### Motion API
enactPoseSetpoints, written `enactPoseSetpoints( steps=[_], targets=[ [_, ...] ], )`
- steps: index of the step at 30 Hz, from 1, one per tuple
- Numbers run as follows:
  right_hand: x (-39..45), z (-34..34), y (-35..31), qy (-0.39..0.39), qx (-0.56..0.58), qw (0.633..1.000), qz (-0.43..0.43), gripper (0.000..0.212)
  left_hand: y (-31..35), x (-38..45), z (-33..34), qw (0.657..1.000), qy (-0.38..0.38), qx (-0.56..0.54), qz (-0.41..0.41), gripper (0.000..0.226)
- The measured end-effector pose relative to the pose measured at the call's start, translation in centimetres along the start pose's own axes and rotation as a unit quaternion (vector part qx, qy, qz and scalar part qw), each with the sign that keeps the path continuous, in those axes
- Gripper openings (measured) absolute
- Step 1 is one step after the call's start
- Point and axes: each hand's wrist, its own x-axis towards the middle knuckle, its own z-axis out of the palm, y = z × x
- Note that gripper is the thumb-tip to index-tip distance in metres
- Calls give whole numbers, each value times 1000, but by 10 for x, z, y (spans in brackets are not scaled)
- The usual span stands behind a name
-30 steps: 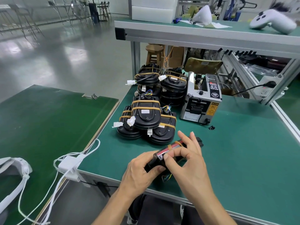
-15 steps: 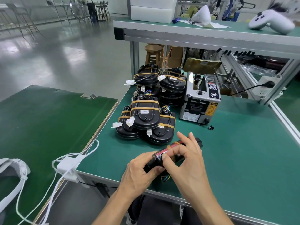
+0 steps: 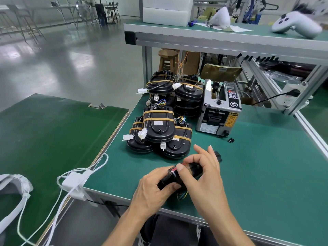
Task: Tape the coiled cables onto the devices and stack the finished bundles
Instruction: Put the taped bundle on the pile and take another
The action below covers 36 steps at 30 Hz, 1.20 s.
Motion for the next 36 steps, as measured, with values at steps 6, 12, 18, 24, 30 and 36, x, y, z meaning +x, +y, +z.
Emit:
enactPoseSetpoints(
  steps=[6, 12, 18, 24, 30, 36],
  targets=[
    [-3, 4, 8, 0, -13, 999, -30, 22, -1, 1, 0, 1000, -3, 0, 0, 44],
    [-1, 8, 13, 20, -15, 999, -41, 16, 0, 0, 0, 1000, -2, 2, -1, 47],
    [-6, 8, 5, -27, -115, 992, -42, 59, -4, 0, 2, 999, 5, 33, -15, 27],
    [4, -13, 1, 30, 9, 999, -32, 45, -5, 0, 1, 1000, 8, 8, -1, 39],
    [117, -46, 30, 164, 99, 980, 57, 14, -4, -1, 0, 1000, 12, 7, 7, 48],
    [210, -40, 63, 179, 146, 952, 201, 17, -3, 0, -2, 1000, 20, 4, 3, 48]
  ],
)
